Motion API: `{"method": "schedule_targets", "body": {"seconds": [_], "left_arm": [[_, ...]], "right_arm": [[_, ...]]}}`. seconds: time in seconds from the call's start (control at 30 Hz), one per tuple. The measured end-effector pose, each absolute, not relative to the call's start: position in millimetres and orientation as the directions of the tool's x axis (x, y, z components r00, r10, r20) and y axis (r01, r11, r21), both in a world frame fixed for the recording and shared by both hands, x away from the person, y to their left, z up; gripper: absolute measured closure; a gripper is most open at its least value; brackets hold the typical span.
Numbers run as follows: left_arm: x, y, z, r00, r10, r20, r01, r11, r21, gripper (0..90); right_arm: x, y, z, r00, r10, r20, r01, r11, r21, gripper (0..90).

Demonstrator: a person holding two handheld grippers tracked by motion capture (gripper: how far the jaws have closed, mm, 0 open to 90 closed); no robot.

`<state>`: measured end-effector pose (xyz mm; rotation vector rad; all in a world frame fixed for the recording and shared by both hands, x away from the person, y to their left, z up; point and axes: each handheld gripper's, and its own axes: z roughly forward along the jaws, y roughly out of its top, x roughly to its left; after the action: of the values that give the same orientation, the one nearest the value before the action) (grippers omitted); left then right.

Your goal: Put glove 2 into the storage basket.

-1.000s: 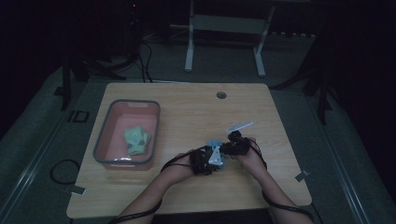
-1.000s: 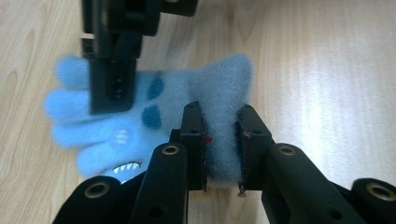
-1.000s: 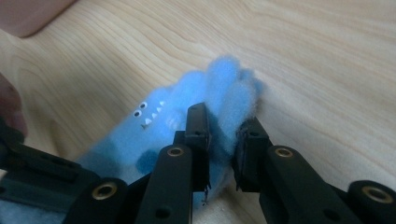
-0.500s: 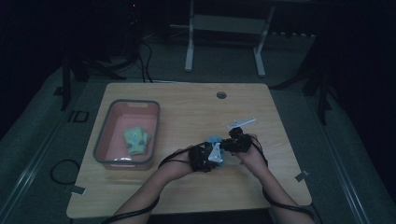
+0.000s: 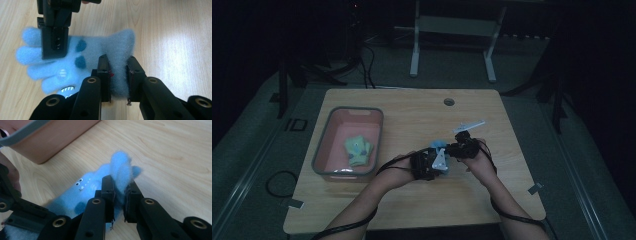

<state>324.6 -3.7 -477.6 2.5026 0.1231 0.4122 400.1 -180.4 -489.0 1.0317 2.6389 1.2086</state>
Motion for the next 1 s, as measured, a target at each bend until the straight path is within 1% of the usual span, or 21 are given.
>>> {"method": "schedule_targets", "body": {"seconds": [0.23,0.6,0.77,1.0], "left_arm": [[323.6,8.5,-463.7,0.934,0.182,0.309,-0.021,-0.832,0.554,77.4],[323.5,37.0,-442.0,0.92,0.224,0.322,0.01,-0.834,0.552,77.5],[321.8,49.1,-432.6,0.913,0.229,0.337,0.018,-0.849,0.529,77.5],[319.8,64.7,-423.6,0.905,0.25,0.343,0.039,-0.854,0.519,77.5]], "right_arm": [[403.1,-163.7,-470.3,-0.791,0.578,0.199,0.522,0.47,0.712,81.5],[408.8,-129.2,-446.0,-0.822,0.545,0.167,0.472,0.488,0.734,81.6],[409.8,-114.9,-438.7,-0.832,0.528,0.17,0.461,0.488,0.741,81.7],[410.9,-96.4,-426.9,-0.846,0.507,0.163,0.438,0.488,0.755,81.7]]}}
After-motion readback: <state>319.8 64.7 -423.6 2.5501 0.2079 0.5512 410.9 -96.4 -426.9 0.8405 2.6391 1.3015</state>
